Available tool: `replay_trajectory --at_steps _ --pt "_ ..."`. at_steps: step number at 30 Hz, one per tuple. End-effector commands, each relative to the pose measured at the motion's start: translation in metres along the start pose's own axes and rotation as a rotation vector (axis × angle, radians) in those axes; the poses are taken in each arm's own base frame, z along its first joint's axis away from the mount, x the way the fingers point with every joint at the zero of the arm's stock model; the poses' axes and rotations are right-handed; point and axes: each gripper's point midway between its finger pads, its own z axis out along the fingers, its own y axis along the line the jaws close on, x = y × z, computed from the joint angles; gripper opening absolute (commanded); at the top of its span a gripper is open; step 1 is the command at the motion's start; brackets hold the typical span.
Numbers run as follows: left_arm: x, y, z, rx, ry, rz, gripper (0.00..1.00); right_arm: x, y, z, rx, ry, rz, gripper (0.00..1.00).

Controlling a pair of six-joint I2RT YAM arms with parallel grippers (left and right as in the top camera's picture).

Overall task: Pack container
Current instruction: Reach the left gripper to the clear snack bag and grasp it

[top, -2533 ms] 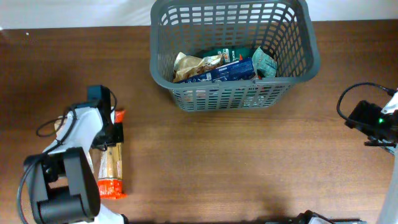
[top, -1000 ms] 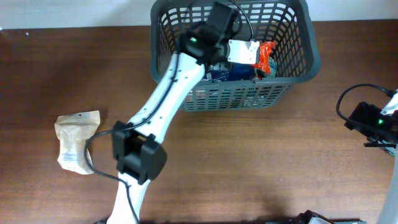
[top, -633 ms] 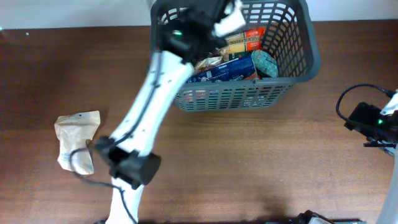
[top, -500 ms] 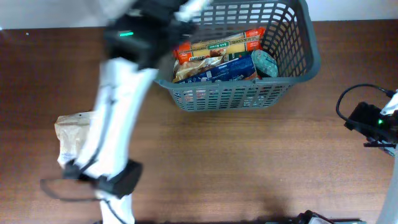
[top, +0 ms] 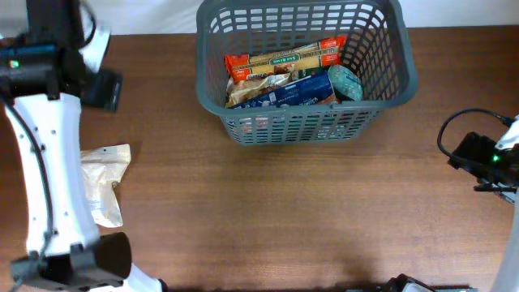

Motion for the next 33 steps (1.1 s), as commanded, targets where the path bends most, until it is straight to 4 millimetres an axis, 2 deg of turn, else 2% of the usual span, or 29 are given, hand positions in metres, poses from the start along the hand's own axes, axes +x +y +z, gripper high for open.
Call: replay_trajectory --at_steps 1,3,6,9,12,13,16,24,28,33 --pt "0.058 -0.004 0.063 0.1 0.192 -0.09 0.81 -0.001 0.001 -0.005 -0.011 -0.019 0.004 0.83" --pt "0.084 -0.002 0.094 0.123 0.254 -0.136 0.81 -0.001 0.001 -0.005 -0.011 -0.02 0.004 0.84" --pt "0.111 -0.002 0.124 0.17 0.294 -0.208 0.79 -0.002 0.001 -0.005 -0.012 -0.023 0.003 0.84" --pt "0.131 -0.002 0.143 0.193 0.321 -0.249 0.76 -0.004 0.001 -0.005 -0.013 -0.031 0.003 0.84" --pt "0.146 -0.005 0.153 0.203 0.351 -0.256 0.73 -0.004 0.001 -0.005 -0.013 -0.032 0.003 0.84" --pt "0.151 -0.007 0.156 0.205 0.36 -0.22 0.68 -0.005 0.002 -0.005 -0.013 -0.035 0.003 0.84" --pt "0.155 -0.008 0.162 0.194 0.364 -0.197 0.66 -0.006 0.002 -0.005 -0.014 -0.038 0.003 0.84" --pt "0.164 -0.002 0.186 0.124 0.381 -0.179 0.68 -0.006 0.002 -0.005 -0.014 -0.039 0.003 0.84" --pt "0.168 -0.007 0.2 0.139 0.408 -0.188 0.73 -0.006 0.002 -0.005 -0.014 -0.041 0.002 0.84" --pt "0.179 -0.019 0.225 0.163 0.48 -0.226 0.73 -0.006 0.002 -0.005 -0.014 -0.039 0.002 0.83"
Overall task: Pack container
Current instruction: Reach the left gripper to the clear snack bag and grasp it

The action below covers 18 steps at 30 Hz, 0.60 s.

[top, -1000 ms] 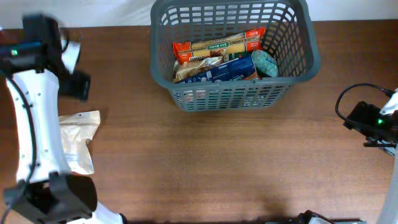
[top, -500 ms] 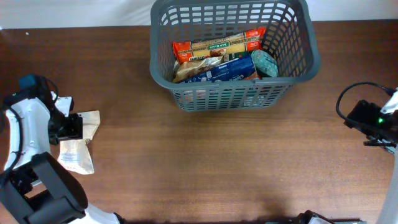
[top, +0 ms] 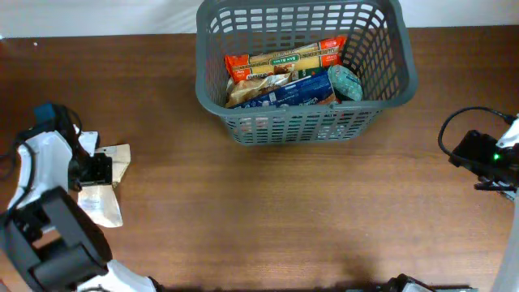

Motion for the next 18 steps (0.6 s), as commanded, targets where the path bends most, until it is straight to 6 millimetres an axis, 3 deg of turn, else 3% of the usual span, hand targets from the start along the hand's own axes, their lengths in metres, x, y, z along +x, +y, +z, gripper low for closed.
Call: replay_trajectory --at_steps 1,5,7,9,13,15,18 --pt "0.007 -0.006 0.03 0.02 0.086 -0.033 0.74 0.0 0.001 -0.005 -0.01 -0.014 0.003 0.84" --pt "0.013 -0.012 0.048 0.042 0.142 -0.025 0.72 0.0 0.001 -0.005 -0.01 -0.014 0.003 0.84" --pt "0.013 -0.015 0.051 0.059 0.145 -0.024 0.49 0.0 0.001 -0.005 -0.01 -0.014 0.003 0.84" --pt "0.01 -0.017 0.051 0.071 0.133 -0.027 0.02 0.0 0.001 -0.005 -0.01 -0.013 0.004 0.84" --pt "-0.015 -0.026 0.032 0.151 0.058 -0.031 0.02 0.001 0.001 -0.005 -0.01 -0.011 0.004 0.83" --pt "-0.034 -0.027 0.011 0.172 0.012 -0.022 0.02 0.001 0.001 -0.005 -0.01 -0.01 0.004 0.84" --pt "-0.066 -0.022 -0.036 0.147 -0.069 0.007 0.02 0.001 0.001 -0.005 -0.009 -0.008 0.004 0.83"
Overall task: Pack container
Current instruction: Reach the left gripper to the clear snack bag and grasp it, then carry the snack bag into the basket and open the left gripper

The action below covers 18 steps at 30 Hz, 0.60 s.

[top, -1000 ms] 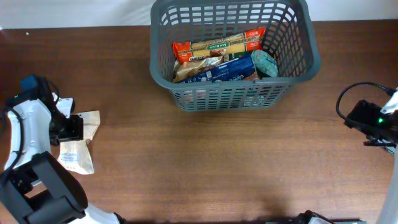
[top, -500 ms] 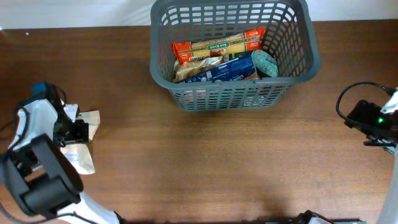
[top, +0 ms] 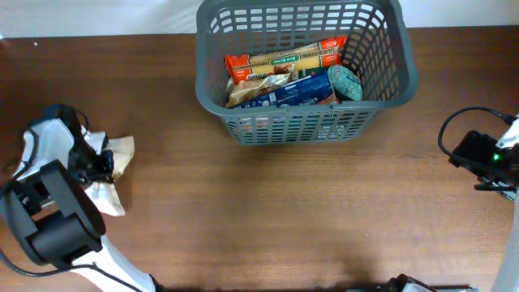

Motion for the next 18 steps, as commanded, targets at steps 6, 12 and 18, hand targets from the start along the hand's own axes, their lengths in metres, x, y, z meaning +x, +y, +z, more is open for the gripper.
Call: replay_trajectory --at_steps 6,12,18 --pt "-0.105 -0.044 -0.185 -0.039 -0.48 0.173 0.02 0.001 0.001 -0.005 -0.009 -0.008 0.004 0.83" --pt "-0.125 -0.152 -0.345 -0.103 -0.947 0.64 0.02 0.001 0.0 -0.005 -0.009 -0.008 0.004 0.83" --pt "-0.087 -0.29 -0.413 -0.248 -1.202 1.214 0.01 0.001 0.0 -0.005 -0.009 -0.008 0.004 0.83"
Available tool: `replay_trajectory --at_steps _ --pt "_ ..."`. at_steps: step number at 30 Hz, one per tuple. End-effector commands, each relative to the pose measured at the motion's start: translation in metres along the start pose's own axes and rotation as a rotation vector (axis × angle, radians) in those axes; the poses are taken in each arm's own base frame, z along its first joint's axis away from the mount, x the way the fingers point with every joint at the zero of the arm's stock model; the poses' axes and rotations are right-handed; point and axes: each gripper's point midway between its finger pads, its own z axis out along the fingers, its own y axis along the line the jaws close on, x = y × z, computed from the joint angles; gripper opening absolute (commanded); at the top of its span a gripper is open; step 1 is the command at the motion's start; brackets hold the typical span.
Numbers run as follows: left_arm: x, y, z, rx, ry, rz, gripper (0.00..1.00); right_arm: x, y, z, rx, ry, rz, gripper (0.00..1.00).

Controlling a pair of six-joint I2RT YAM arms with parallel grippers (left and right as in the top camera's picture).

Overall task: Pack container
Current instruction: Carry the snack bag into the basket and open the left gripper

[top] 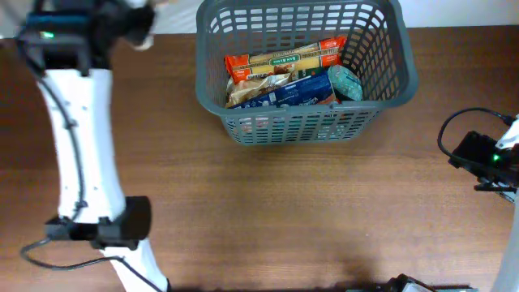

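A grey plastic basket (403, 61) stands at the back middle of the table. Inside lie an orange pasta pack (284, 58), a blue packet (298, 91), a teal round tin (346, 81) and a tan bag (253, 86). My left arm (77, 146) reaches up tall on the left. Its gripper (134, 20) is high at the top left, left of the basket, with a pale blurred pouch (146, 15) at its tip. My right gripper (480, 158) rests low at the right edge; its fingers do not show clearly.
Brown wooden table (284, 211). A black cable (454, 126) loops by the right arm. The left arm's base (122, 231) stands at the front left.
The left gripper was down on the pale pouch at the table's left edge. Now it is raised at the top left near the basket, and the pouch is gone from the table.
At first the left arm stood tall with the pouch lying flat at the left. Then its gripper was down at the pouch, then on it with the pouch crumpled. Now the pouch is up with the gripper. The right arm has stayed still.
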Motion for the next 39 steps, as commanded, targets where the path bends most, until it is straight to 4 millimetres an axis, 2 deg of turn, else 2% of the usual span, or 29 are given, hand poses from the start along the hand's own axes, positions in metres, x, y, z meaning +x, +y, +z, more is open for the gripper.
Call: replay_trajectory --at_steps 1,4,6,10,11,14,15,16,17,19,20,21,23,24,29,33,35,39 --pt "-0.057 -0.063 -0.008 0.092 -0.144 0.408 0.02 0.0 0.001 -0.005 -0.01 -0.016 0.004 0.83" --pt "-0.075 -0.107 0.004 0.165 -0.182 0.512 0.02 0.0 0.001 -0.005 -0.01 -0.015 0.004 0.83" --pt "-0.078 -0.141 0.027 0.234 -0.176 0.549 0.02 0.0 0.001 -0.005 -0.01 -0.014 0.004 0.83" --pt "-0.064 -0.184 0.074 0.338 -0.119 0.554 0.02 0.002 0.0 -0.005 -0.009 -0.007 0.004 0.83" --pt "-0.059 -0.194 0.088 0.357 -0.097 0.54 0.05 0.002 0.0 -0.005 -0.009 -0.006 0.004 0.83" --pt "-0.04 -0.211 0.127 0.371 -0.012 0.467 0.06 0.002 0.0 -0.005 -0.008 -0.005 0.004 0.83" --pt "-0.035 -0.216 0.135 0.378 0.008 0.452 0.06 0.002 0.0 -0.005 -0.008 -0.005 0.004 0.83" --pt "-0.03 -0.221 0.142 0.39 0.026 0.434 0.11 0.002 0.0 -0.005 -0.008 -0.005 0.004 0.83" --pt "-0.026 -0.225 0.147 0.399 0.04 0.414 0.23 0.002 0.0 -0.005 -0.008 -0.005 0.004 0.83" --pt "-0.021 -0.23 0.152 0.411 0.06 0.393 0.38 0.002 0.0 -0.005 -0.008 -0.005 0.004 0.83" --pt "-0.019 -0.232 0.153 0.416 0.067 0.393 0.55 0.002 0.0 -0.005 -0.008 -0.005 0.004 0.83" --pt "-0.017 -0.231 0.153 0.411 0.079 0.385 0.76 0.002 0.0 -0.005 -0.008 -0.005 0.004 0.83" --pt "-0.015 -0.22 0.152 0.36 0.115 0.335 0.86 0.002 0.0 -0.005 -0.008 -0.005 0.004 0.83" --pt "-0.015 -0.213 0.149 0.328 0.138 0.303 0.97 0.002 0.0 -0.005 -0.008 -0.005 0.004 0.83" --pt "-0.029 -0.168 0.094 0.202 0.152 0.182 0.99 -0.003 0.0 -0.011 -0.003 -0.027 -0.002 0.8" --pt "-0.042 -0.104 0.04 -0.01 0.127 0.077 0.99 -0.015 0.002 -0.032 -0.006 -0.079 -0.023 0.79" --pt "-0.042 -0.072 0.007 -0.089 0.104 0.016 0.99 -0.024 0.004 -0.051 -0.01 -0.125 -0.024 0.79" --pt "-0.024 -0.006 -0.053 -0.227 0.067 -0.162 0.99 -0.036 0.011 -0.085 -0.038 -0.206 -0.03 0.79"
